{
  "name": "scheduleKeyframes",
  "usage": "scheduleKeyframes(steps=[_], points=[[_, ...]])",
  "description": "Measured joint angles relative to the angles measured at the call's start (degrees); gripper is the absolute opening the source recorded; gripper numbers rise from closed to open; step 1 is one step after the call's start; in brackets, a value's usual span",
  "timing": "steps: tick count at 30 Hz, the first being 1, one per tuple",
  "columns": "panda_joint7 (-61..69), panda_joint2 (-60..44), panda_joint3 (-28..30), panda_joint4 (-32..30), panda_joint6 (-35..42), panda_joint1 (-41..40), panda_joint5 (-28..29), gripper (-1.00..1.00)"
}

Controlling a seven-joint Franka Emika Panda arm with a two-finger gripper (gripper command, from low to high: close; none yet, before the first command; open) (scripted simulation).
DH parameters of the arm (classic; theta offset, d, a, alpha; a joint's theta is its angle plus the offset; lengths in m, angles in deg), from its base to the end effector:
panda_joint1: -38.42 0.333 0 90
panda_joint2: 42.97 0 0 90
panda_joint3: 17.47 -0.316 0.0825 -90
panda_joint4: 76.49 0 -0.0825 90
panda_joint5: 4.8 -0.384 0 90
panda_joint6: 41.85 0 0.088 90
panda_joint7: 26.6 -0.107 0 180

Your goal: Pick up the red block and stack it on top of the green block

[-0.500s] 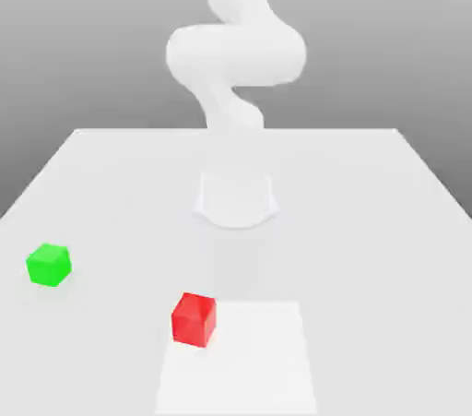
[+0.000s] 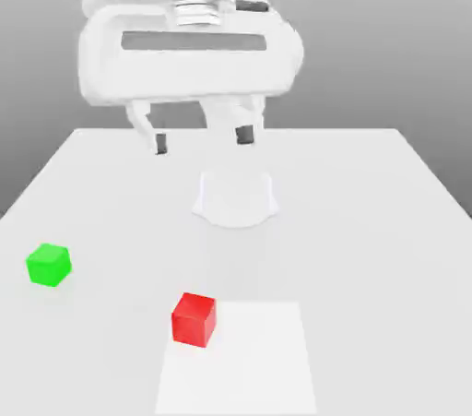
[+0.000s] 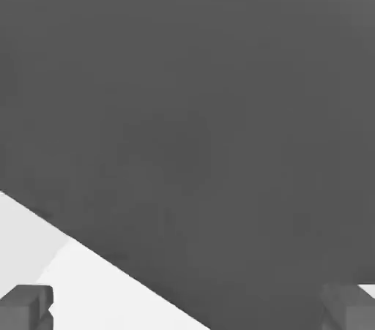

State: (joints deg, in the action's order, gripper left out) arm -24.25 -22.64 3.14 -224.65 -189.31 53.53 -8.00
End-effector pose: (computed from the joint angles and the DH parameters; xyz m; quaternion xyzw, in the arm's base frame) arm 0.4399 -0.0432 0.4064 -0.9831 0.0475 -0.1628 0.0697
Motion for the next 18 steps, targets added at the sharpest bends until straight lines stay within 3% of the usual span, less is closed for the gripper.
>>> scheduleKeyframes(steps=[8,14,18], points=[[20.8,-11.3,5.0,-7.4,-7.1,3.4,-0.1,0.00],[32.6,-18.5,6.5,-12.6,-12.4,2.5,3.9,0.00],[36.6,-22.0,5.9,-12.4,-15.2,2.5,0.9,0.00]])
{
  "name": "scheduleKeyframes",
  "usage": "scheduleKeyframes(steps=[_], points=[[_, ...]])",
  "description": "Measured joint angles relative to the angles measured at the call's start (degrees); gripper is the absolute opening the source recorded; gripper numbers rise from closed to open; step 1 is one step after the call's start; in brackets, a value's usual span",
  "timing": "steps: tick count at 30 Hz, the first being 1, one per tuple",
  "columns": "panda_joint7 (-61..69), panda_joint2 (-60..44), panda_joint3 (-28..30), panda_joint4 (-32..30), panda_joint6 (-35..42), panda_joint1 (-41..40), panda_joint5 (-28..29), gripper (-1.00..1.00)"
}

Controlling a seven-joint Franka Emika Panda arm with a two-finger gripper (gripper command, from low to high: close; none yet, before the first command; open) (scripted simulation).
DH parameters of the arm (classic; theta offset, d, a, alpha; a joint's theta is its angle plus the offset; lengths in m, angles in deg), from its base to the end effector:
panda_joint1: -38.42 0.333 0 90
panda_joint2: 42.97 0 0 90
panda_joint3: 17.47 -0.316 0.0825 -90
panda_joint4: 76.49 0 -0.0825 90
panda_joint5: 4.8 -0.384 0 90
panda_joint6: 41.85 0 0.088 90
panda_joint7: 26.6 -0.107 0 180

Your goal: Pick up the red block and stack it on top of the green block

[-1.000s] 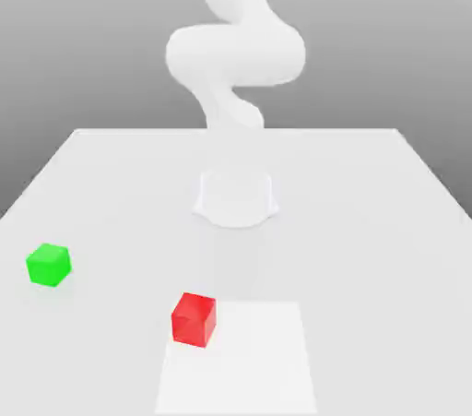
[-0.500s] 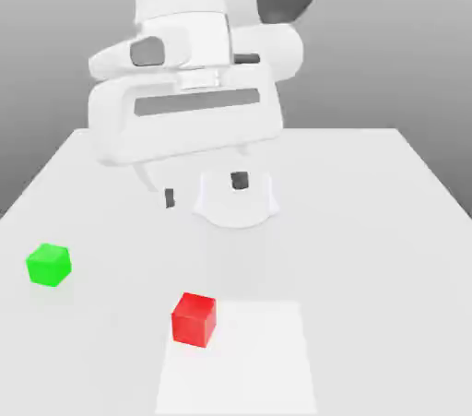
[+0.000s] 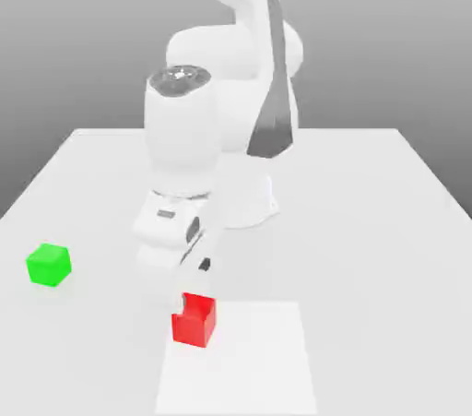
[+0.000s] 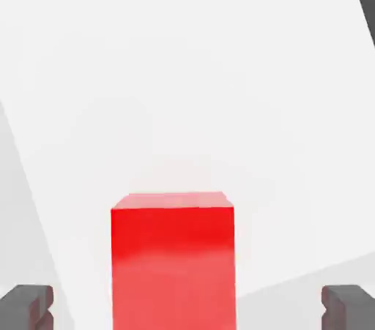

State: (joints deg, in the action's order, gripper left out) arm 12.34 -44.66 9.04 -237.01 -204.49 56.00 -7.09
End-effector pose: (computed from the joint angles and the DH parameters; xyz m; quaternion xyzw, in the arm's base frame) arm 0.3717 -0.0622 0.2009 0.9706 0.2406 0.0048 0.0027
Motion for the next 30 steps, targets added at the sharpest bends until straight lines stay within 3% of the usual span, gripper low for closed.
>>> scheduleKeyframes(steps=[6,11,12,18,30], points=[[7.3,-6.1,-4.5,1.2,-4.5,-2.1,-9.7,0.00],[13.1,-11.5,-12.6,1.9,-8.6,-8.1,-17.8,0.00],[13.8,-12.3,-14.0,1.9,-9.2,-9.2,-18.9,-1.00],[14.2,-12.7,-14.7,2.0,-9.4,-9.8,-19.4,-1.00],[1.1,-1.4,-4.5,0.3,-1.0,-4.2,-1.3,-1.00]])
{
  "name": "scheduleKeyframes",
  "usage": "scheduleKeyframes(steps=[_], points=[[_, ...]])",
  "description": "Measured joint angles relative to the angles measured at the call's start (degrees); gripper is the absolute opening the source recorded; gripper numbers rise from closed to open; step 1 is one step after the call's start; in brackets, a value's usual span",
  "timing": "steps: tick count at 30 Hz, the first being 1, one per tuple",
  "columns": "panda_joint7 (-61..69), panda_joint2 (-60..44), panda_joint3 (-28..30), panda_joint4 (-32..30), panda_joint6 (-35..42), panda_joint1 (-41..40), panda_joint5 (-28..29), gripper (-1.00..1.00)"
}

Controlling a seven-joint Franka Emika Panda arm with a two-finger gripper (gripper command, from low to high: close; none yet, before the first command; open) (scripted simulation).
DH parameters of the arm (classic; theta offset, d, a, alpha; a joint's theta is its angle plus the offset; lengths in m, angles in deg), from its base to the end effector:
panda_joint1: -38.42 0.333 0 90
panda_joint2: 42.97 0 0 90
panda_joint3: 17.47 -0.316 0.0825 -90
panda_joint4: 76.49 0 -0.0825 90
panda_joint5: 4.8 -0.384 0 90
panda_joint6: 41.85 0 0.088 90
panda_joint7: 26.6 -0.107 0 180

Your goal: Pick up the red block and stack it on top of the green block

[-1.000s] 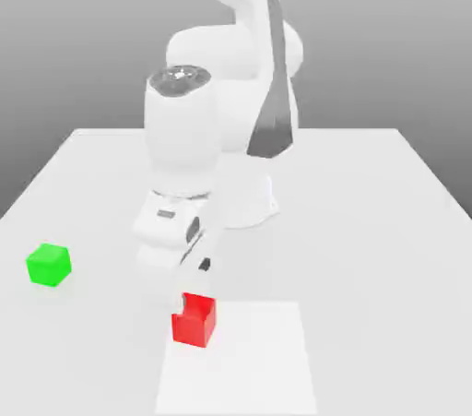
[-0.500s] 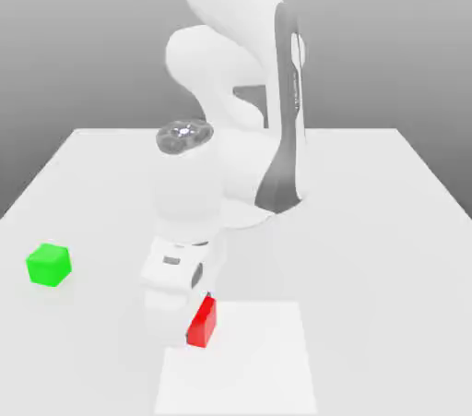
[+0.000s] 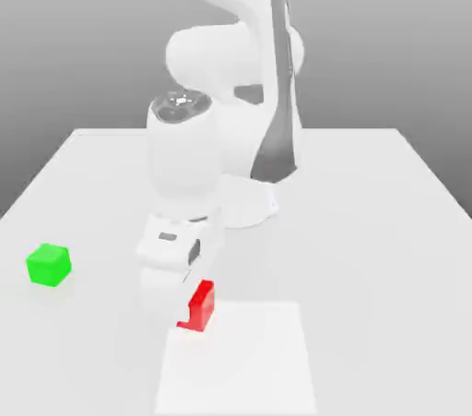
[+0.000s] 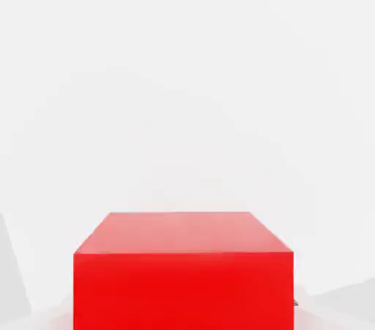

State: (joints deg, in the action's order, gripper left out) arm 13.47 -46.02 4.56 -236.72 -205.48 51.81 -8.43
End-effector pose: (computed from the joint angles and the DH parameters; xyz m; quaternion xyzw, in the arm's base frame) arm 0.3726 -0.0627 0.1952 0.9703 0.2418 0.0045 0.0030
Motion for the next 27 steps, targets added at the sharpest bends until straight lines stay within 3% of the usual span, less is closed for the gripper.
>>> scheduleKeyframes(steps=[5,19,27], points=[[-2.8,4.1,1.0,-1.0,3.4,-0.7,4.8,-1.00],[15.4,10.1,20.9,2.6,11.5,-26.1,13.7,-1.00],[21.3,5.9,22.9,3.0,7.4,-25.6,7.4,-1.00]])
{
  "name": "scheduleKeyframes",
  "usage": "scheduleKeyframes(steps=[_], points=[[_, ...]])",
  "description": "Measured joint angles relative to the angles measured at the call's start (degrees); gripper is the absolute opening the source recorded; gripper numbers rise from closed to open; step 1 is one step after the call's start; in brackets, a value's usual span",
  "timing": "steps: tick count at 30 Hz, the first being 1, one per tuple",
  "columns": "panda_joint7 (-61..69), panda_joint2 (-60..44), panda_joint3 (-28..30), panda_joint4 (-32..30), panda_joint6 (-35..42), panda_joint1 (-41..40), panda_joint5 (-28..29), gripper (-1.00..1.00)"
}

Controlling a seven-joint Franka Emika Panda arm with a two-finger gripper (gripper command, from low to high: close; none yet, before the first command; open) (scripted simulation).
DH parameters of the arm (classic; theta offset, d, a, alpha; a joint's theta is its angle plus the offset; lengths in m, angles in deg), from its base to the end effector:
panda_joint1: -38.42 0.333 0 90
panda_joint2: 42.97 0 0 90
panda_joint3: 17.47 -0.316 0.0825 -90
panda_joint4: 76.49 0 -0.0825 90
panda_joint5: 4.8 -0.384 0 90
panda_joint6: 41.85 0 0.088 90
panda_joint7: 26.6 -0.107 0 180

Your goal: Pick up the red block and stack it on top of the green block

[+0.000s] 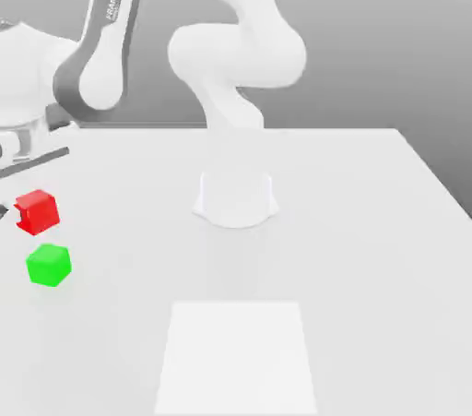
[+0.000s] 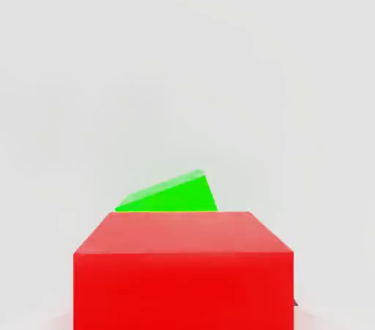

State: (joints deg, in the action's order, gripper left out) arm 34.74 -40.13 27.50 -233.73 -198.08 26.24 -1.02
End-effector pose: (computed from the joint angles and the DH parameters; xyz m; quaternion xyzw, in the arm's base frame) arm 0.2206 -0.3301 0.2323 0.9977 0.0667 0.0081 0.0059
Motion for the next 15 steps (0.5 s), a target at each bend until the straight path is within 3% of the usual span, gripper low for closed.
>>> scheduleKeyframes(steps=[6,12,13,15], points=[[7.4,-5.3,-1.6,0.2,-3.5,0.7,-10.4,-1.00],[15.9,-11.3,-7.5,0.7,-6.5,-2.6,-22.2,-1.00],[17.3,-12.3,-8.7,0.8,-7.0,-3.3,-24.0,1.00],[17.3,-12.3,-8.7,0.8,-7.0,-3.3,-24.0,1.00]])
